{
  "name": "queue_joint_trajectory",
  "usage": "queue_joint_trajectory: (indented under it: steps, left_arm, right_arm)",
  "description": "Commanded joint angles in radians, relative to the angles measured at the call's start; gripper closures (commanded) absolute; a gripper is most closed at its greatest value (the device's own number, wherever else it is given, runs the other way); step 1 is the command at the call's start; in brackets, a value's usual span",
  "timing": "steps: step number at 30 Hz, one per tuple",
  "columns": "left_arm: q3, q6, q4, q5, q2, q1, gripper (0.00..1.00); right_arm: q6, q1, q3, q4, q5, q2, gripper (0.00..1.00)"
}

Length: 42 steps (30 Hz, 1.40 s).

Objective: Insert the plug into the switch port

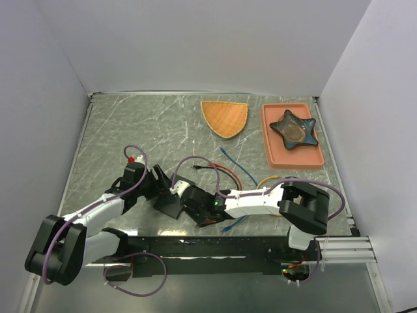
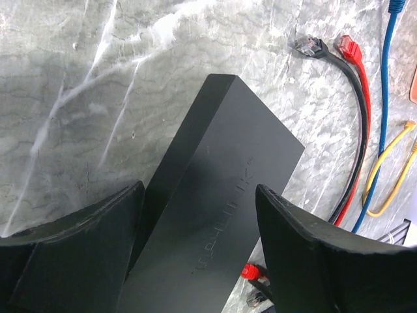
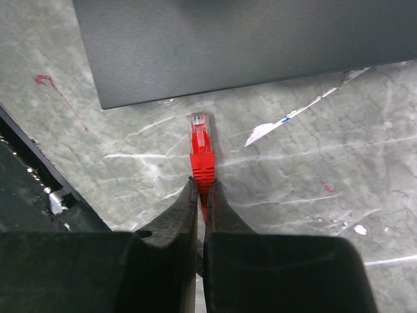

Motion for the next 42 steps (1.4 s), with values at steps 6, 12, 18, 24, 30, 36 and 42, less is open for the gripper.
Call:
queue_joint_trajectory:
  steps: [6,12,18,24,30,36,42]
  left_arm:
    - [-0.034,0.0,0.006,-0.014,0.033,-0.005,0.27]
    - [-0.039,-0.003,0.018,-0.008,0.039,-0.005,0.27]
    - [-0.043,-0.006,0.031,0.001,0.043,-0.005,0.27]
    - [-0.049,-0.006,0.038,0.006,0.051,-0.005,0.27]
    - [-0.052,-0.006,0.04,0.007,0.054,-0.005,0.28]
    - [-0.056,-0.008,0.051,0.015,0.054,-0.005,0.28]
    - [-0.059,-0.008,0.058,0.019,0.057,-0.007,0.28]
  right_arm:
    - [0.066,0.027,-0.034,0.066,0.095,-0.067,1.0]
    - [0.068,0.032,-0.031,0.07,0.11,-0.062,1.0]
    - [0.066,0.043,-0.018,0.069,0.106,-0.036,1.0]
    - [0.068,0.052,-0.014,0.076,0.118,-0.039,1.0]
    - [0.066,0.054,-0.002,0.078,0.124,-0.024,1.0]
    - [0.068,0.054,0.002,0.095,0.141,-0.007,1.0]
    - [0.065,0.052,0.022,0.101,0.143,0.011,1.0]
